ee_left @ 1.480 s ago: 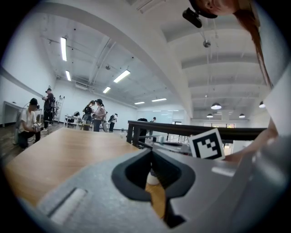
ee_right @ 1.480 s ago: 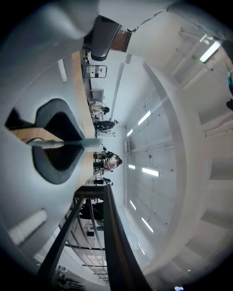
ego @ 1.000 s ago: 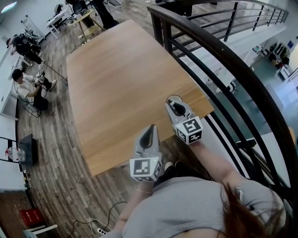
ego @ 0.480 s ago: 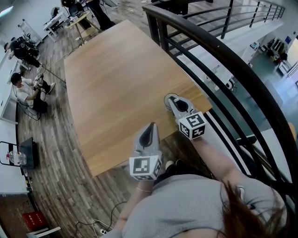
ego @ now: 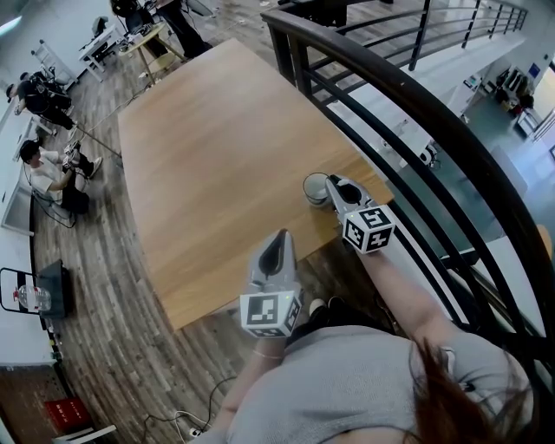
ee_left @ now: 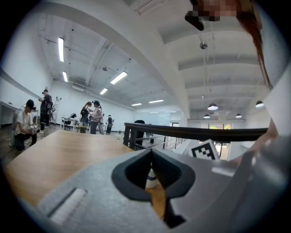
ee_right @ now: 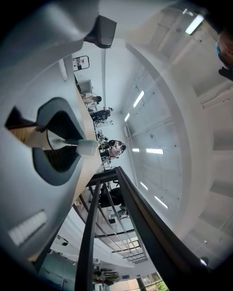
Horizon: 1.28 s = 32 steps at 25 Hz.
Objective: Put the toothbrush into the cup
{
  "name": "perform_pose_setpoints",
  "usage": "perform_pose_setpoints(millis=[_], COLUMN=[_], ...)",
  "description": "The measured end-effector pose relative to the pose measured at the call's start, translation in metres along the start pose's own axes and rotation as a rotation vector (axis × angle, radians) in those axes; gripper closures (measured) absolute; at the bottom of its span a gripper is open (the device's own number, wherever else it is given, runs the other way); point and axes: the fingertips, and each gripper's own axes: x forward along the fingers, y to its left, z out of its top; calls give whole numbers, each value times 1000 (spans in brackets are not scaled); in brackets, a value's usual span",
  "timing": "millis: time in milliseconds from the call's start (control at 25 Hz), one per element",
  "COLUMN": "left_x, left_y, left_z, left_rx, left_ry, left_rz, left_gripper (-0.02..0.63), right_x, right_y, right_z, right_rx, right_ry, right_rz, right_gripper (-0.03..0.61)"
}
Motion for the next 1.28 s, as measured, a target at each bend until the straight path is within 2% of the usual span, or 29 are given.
perform_pose_setpoints(millis=[360,480,560,680,1080,1160,1280], left_x=[-1,-1,0,0,10,14,21], left_y=[2,1,0,-1,-13,-16,-24], left_z=[0,0,0,0,5,5,4], left_rx=[-8,-7,-8,-8,-1,-5,-8], left_ry=[-6,-6,-6,-7,-27,-27,-25], left_rz=[1,0,-3,-9,-47,-58,-82], left_gripper=[611,611,611,611,611,611,611], right_x=[-1,-1,-1,-3,-21,-29,-44], right_y=[-9,-8,-6,-4,-6,-7,-10], right_z=[-6,-8,-11,-11,-12,-10,0], right_rx=[30,-2,-14,-5,-42,-53,-79], right_ry=[3,19,31,28,52,61,51], right_rz=[-13,-8,2,13,4,8,-1], right_gripper=[532,527,496,411,353,314,310])
